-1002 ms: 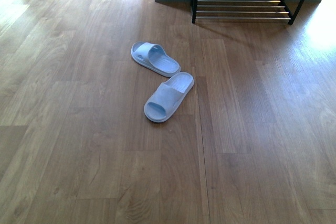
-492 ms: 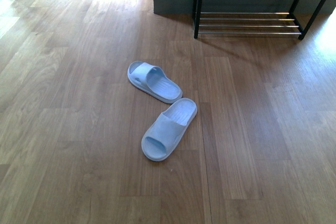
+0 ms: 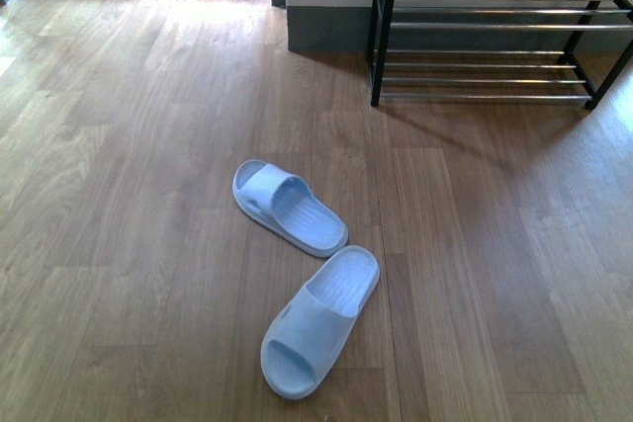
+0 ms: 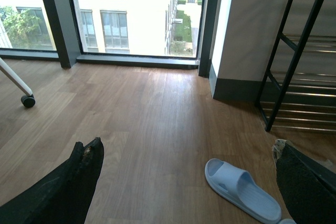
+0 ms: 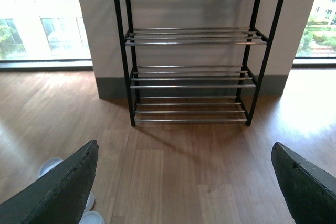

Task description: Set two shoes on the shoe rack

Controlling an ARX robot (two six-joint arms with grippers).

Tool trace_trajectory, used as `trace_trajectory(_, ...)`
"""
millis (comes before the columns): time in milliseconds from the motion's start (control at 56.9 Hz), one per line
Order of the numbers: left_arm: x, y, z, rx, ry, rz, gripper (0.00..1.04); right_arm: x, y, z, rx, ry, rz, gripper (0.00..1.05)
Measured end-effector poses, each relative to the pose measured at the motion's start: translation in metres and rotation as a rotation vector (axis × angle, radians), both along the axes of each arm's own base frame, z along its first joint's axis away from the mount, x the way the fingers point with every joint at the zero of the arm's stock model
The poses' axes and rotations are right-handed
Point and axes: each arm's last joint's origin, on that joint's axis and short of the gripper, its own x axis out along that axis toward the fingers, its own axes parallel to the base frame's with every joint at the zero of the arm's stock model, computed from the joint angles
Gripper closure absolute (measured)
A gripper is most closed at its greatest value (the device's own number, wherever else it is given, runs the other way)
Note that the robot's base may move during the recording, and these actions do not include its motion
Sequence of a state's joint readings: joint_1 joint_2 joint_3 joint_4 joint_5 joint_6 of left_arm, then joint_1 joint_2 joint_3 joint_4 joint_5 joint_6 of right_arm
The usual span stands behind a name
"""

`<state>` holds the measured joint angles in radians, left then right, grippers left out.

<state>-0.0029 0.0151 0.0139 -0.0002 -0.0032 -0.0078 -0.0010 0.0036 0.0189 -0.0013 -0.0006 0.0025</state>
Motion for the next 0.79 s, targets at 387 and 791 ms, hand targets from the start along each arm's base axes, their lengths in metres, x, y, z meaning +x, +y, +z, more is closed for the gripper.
trace_trajectory(387,0.000,0.000,0.000,0.000,0.000,-0.003,0.09,0.000,0.000,0.000,0.000,0.001,-0.001,0.09)
trace_trajectory(791,0.062,-0.017,0.007,-0.397,0.430,0.172,0.09,0.000,0.000,0.000,0.000,0.001,-0.001,0.09)
